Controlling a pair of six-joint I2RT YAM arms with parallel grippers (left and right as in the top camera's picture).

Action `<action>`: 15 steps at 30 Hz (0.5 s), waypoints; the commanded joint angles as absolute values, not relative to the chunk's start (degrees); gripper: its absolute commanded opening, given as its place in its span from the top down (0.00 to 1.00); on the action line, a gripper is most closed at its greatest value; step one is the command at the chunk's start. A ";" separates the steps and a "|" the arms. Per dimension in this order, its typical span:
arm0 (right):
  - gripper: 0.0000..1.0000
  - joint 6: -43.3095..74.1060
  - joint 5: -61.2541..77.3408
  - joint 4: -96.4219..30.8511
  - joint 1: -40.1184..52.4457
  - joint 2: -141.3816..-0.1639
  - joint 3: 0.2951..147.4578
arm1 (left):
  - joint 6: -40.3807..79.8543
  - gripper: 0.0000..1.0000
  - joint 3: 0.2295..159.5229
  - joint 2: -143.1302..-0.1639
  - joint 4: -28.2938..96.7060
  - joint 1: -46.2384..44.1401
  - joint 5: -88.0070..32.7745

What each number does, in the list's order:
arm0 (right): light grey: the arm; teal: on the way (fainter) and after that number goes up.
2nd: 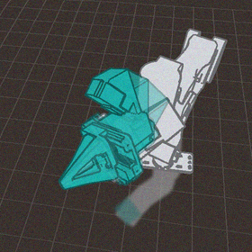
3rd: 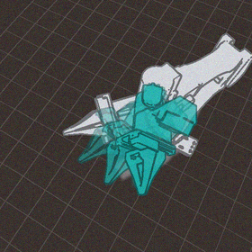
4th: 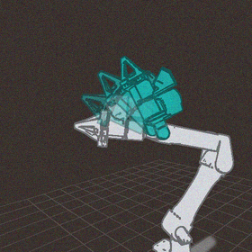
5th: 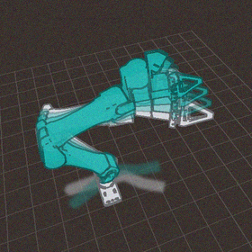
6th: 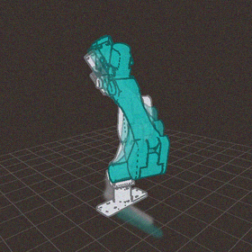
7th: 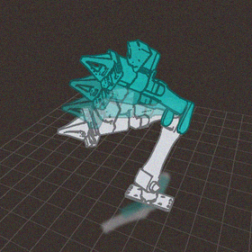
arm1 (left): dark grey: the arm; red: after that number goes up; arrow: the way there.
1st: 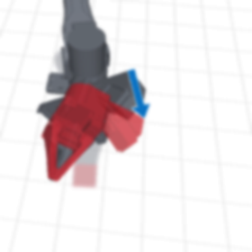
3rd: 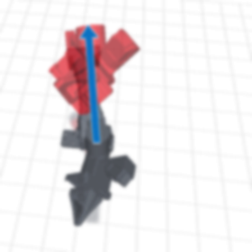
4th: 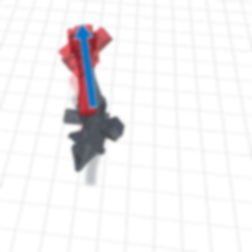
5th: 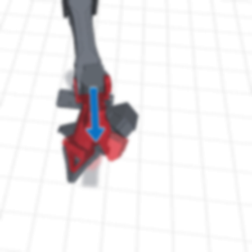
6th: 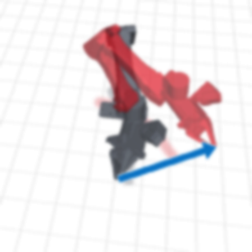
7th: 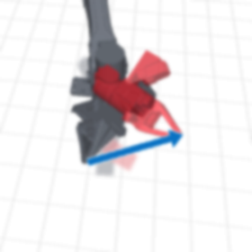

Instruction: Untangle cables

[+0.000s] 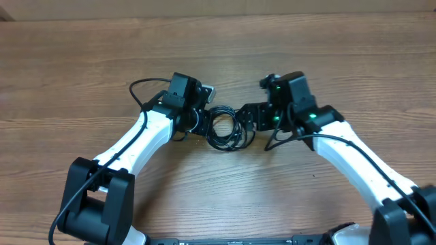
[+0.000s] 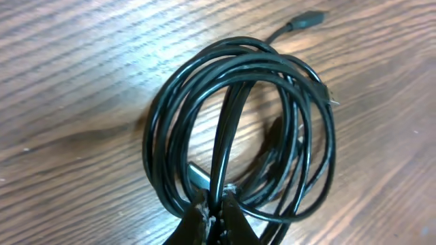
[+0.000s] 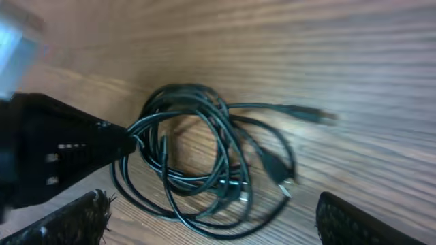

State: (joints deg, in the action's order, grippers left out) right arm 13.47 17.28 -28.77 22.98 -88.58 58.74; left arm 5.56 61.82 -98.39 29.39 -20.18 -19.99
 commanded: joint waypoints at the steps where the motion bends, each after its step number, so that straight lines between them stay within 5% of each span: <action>1: 0.11 13.76 17.21 -27.33 24.38 -91.59 60.10 | 5.34 0.96 62.96 -97.30 29.74 -20.60 -24.08; 5: 0.21 14.31 15.97 -25.61 24.38 -94.28 60.07 | 5.34 0.96 63.13 -97.03 29.80 -20.60 -24.08; 15: 0.27 17.28 15.53 -21.52 24.38 -100.36 60.07 | 6.46 0.96 63.18 -94.35 29.95 -20.67 -25.39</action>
State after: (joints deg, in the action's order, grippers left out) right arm 16.27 16.08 -22.50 24.38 -98.61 58.81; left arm 5.82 61.87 -97.19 30.04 -20.18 -22.63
